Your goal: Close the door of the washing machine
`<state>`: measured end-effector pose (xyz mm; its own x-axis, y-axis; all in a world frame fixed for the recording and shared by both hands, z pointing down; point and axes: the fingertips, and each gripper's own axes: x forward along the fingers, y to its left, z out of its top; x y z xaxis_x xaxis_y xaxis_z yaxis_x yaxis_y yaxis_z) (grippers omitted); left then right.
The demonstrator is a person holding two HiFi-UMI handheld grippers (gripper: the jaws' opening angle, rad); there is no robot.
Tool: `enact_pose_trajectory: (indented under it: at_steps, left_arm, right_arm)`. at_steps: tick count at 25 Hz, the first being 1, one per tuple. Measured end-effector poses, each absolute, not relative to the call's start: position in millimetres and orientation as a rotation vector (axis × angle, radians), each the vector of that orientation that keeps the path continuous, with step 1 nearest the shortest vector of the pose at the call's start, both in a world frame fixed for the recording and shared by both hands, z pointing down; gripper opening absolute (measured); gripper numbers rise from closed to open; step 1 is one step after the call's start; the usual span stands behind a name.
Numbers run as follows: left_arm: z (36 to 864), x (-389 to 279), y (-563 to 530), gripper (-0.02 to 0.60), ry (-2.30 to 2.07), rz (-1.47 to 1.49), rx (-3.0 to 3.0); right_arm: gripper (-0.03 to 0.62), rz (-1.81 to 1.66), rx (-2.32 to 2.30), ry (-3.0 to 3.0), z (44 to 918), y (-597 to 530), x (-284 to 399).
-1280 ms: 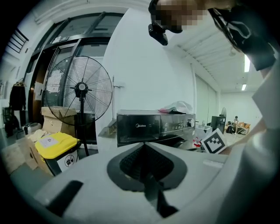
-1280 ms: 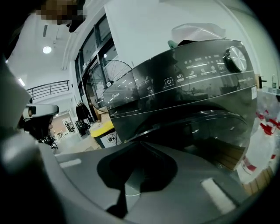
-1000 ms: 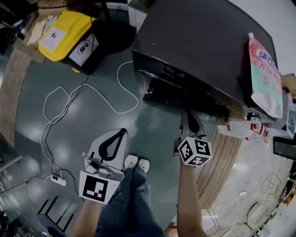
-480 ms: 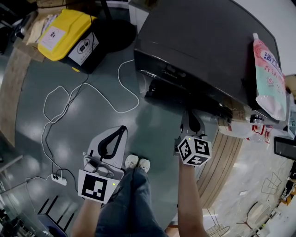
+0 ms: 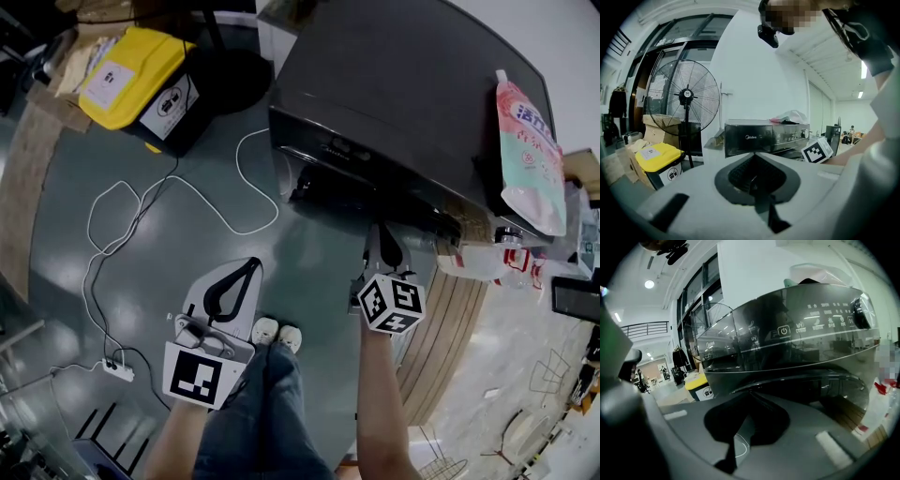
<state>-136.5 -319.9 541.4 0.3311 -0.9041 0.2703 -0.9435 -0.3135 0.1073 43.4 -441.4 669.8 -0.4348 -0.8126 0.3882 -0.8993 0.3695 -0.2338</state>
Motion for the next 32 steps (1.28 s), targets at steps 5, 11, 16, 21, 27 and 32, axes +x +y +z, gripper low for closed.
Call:
enact_pose_trajectory:
  at_steps: [5, 11, 16, 21, 27, 32]
  left_arm:
    - [518, -129, -324, 0.008, -1.659, 0.213, 2.403]
    - [463, -114, -330, 0.008, -1.659, 0.162, 2.522]
    - [403, -97, -330, 0.008, -1.659, 0.105, 2.634]
    - [329, -75, -329, 0.008, -1.659, 0.022, 2.75]
    - [239, -58, -334, 0.008, -1.672, -0.085, 2.879]
    - [204, -50, -319, 0.008, -1.67, -0.107, 2.901]
  right_arm:
    - [0.01, 0.536, 1.582, -2.464, 624, -431, 50]
    - [0.011, 0.396, 1.687, -2.525, 539, -409, 70]
    - [0.011, 0.246, 1.794, -2.564, 454, -388, 96]
    - [0.011, 0.102, 1.917, -2.589, 368, -364, 129]
    - [0.011, -0.105, 2.02, -2.593, 279, -339, 161]
    - [0.011, -0.2, 2.031, -2.59, 238, -307, 171]
